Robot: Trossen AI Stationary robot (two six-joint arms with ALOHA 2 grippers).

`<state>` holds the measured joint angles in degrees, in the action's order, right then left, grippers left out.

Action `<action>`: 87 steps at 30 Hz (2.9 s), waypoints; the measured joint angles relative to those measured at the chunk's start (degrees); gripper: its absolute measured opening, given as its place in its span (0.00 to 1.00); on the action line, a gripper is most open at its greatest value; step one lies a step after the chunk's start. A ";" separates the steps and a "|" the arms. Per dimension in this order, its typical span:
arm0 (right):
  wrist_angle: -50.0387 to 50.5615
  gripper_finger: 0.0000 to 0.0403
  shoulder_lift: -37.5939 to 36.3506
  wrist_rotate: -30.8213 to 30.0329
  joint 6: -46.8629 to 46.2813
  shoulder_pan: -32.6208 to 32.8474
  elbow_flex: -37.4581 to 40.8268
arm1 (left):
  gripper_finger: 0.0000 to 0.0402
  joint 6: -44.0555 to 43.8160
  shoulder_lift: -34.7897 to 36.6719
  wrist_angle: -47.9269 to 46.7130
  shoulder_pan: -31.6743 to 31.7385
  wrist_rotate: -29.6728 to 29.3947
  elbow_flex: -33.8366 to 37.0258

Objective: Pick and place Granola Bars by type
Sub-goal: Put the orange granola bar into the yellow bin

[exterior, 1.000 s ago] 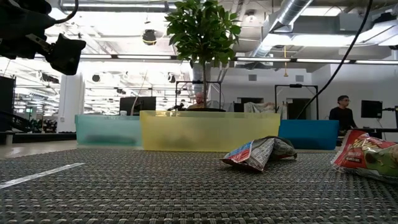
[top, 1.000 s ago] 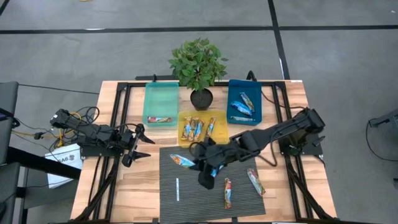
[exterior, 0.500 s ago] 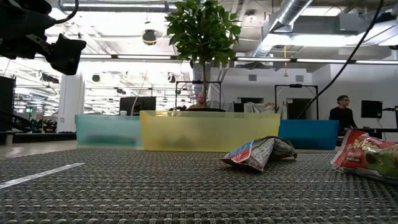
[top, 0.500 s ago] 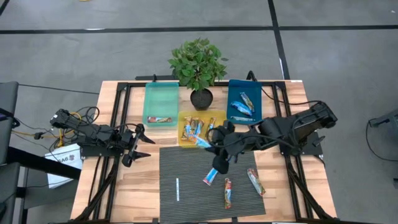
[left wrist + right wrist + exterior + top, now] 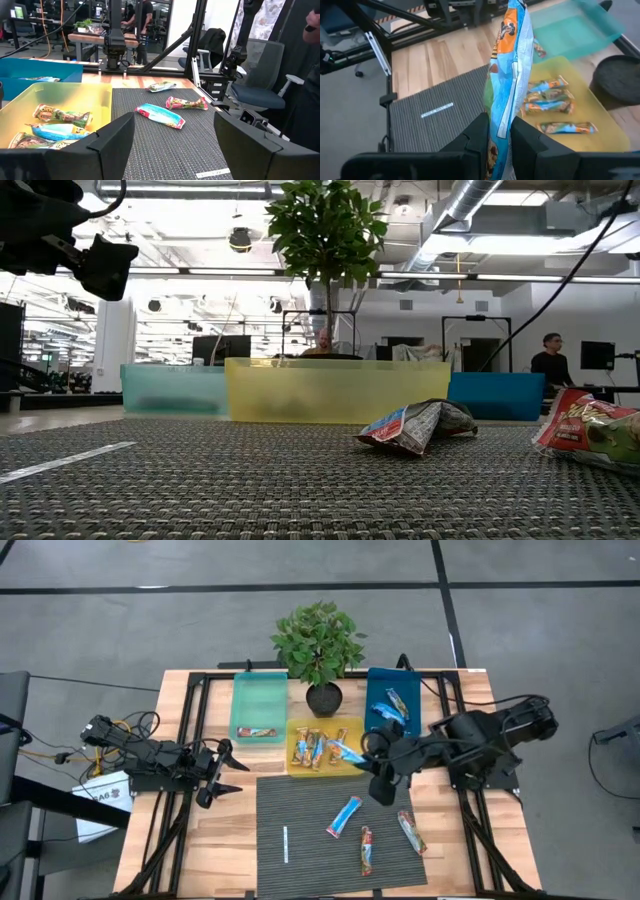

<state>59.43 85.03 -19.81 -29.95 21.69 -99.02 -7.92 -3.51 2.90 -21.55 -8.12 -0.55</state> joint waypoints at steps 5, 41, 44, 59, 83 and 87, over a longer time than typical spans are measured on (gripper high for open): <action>3.42 0.13 -2.63 -0.04 -0.02 0.00 0.00 | 0.66 0.00 0.00 0.00 0.01 0.00 -0.01; 13.58 0.13 -27.15 1.76 -9.09 -2.40 26.86 | 0.66 0.00 0.00 0.00 -0.01 0.02 -0.01; 4.51 0.13 -31.50 5.57 -9.75 -3.23 36.21 | 0.66 0.00 0.00 0.00 -0.01 0.02 -0.01; -24.09 0.13 -41.20 13.53 -21.30 -6.10 65.31 | 0.66 0.00 0.02 0.00 0.01 0.02 -0.01; -45.45 0.13 -33.78 13.86 -33.99 -11.74 71.34 | 0.66 0.00 0.01 0.00 -0.01 0.02 -0.01; -54.03 0.13 -29.20 13.84 -35.73 -13.42 71.34 | 0.66 0.00 0.02 0.00 -0.01 0.02 -0.01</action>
<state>5.40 55.83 -5.98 -65.68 8.27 -27.68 -7.92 -3.49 2.90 -21.56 -8.10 -0.56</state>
